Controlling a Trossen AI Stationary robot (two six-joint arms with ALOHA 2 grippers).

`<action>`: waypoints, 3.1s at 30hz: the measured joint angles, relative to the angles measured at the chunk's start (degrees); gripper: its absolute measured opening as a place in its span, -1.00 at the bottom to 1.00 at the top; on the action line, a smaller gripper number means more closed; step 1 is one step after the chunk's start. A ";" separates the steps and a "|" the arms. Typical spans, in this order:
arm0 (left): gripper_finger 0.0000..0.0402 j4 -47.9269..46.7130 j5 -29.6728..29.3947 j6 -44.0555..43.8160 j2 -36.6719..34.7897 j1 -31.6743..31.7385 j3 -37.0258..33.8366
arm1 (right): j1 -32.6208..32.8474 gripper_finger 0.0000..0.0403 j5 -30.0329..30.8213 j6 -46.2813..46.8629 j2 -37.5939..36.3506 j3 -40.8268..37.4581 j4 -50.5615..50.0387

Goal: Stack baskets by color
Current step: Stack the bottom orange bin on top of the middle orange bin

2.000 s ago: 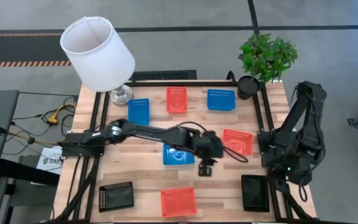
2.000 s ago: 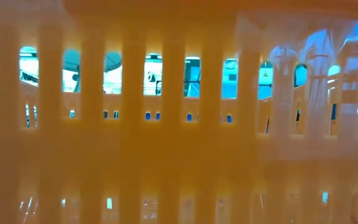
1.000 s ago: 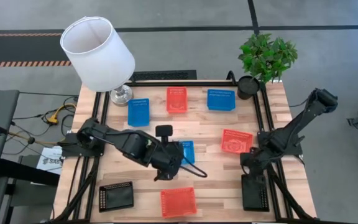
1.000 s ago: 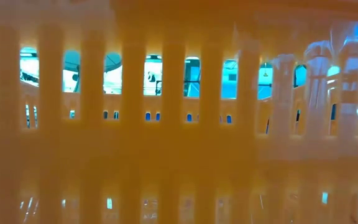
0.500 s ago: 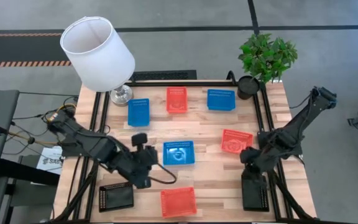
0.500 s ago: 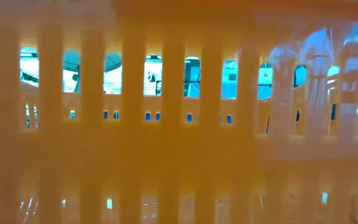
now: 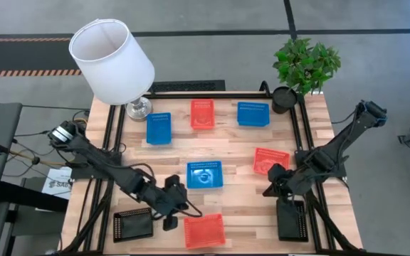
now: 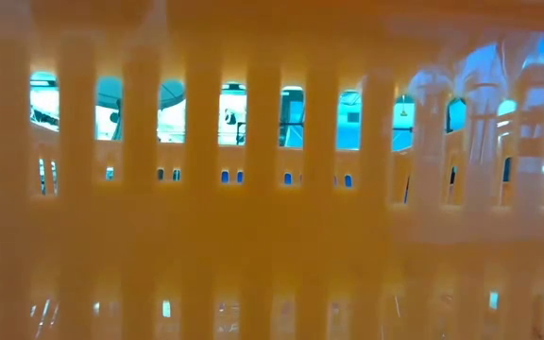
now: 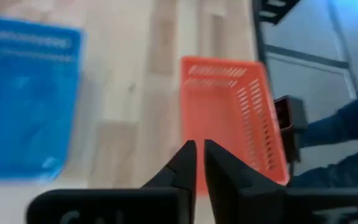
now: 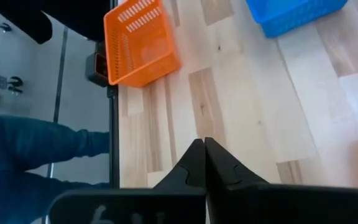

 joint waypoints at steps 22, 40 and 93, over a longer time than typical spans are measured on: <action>0.14 12.55 6.96 3.50 17.27 1.94 -0.01 | 0.55 -0.96 -0.17 1.50 -0.19 -0.04 -1.84; -0.95 11.47 8.48 1.35 17.82 3.42 2.56 | 1.80 -0.95 -3.35 0.57 -1.02 0.35 -3.90; -1.00 15.30 41.16 43.62 53.06 42.21 64.58 | 19.15 -0.96 39.20 -6.03 -14.72 13.64 -5.53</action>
